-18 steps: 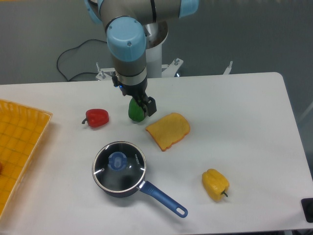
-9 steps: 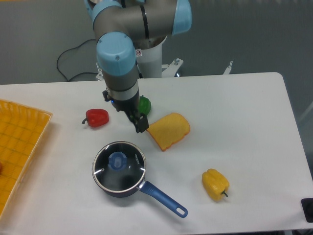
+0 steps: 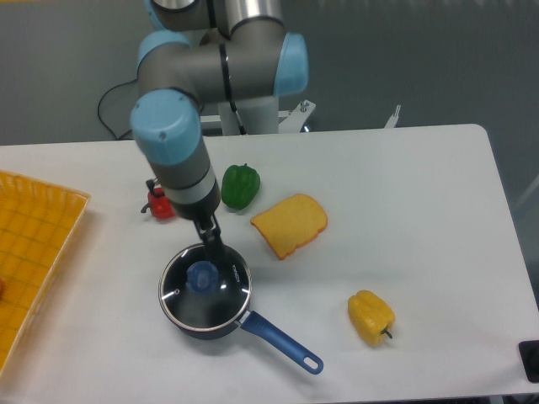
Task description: Open the lid
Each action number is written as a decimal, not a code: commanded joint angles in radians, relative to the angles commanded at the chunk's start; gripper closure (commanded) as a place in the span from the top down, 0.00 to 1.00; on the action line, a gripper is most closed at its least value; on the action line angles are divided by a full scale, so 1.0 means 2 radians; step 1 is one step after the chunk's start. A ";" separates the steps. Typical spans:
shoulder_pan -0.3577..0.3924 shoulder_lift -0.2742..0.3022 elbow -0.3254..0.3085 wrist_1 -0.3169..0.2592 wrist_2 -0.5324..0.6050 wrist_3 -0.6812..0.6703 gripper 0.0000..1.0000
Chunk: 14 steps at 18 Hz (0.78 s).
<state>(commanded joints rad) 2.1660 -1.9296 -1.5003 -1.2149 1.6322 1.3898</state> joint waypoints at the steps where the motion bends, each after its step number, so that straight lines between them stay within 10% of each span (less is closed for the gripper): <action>1: -0.001 -0.005 0.002 0.000 0.000 0.001 1.00; 14: -0.019 -0.036 0.005 0.025 0.001 -0.006 1.00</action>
<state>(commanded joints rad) 2.1276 -2.0018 -1.4910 -1.1658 1.6337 1.3775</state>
